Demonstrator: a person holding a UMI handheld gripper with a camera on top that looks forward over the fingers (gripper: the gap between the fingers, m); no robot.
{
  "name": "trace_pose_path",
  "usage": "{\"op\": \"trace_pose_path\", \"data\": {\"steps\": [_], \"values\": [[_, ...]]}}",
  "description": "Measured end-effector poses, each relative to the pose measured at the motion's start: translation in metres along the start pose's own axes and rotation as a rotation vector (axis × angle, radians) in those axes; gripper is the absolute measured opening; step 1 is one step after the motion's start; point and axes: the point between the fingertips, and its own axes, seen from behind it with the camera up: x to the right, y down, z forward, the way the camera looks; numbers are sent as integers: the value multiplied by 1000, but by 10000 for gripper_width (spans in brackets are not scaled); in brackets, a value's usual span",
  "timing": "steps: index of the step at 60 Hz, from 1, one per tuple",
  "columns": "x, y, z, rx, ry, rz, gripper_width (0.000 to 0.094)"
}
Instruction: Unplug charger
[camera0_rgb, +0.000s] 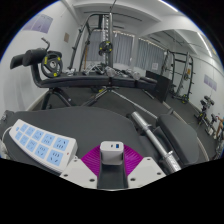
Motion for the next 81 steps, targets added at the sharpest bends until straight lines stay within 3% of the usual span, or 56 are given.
{"op": "trace_pose_path", "data": {"steps": [5, 11, 14, 27, 39, 55, 81], "values": [[1, 10, 6, -34, 10, -3, 376], [5, 10, 4, -51, 29, -18, 764], [3, 8, 1, -47, 29, -31, 853], [8, -21, -47, 3, 53, -34, 852], [1, -56, -210, 79, 21, 38, 858], [-39, -34, -387, 79, -34, 40, 857], [-85, -26, -453, 118, -87, 2, 853]]}}
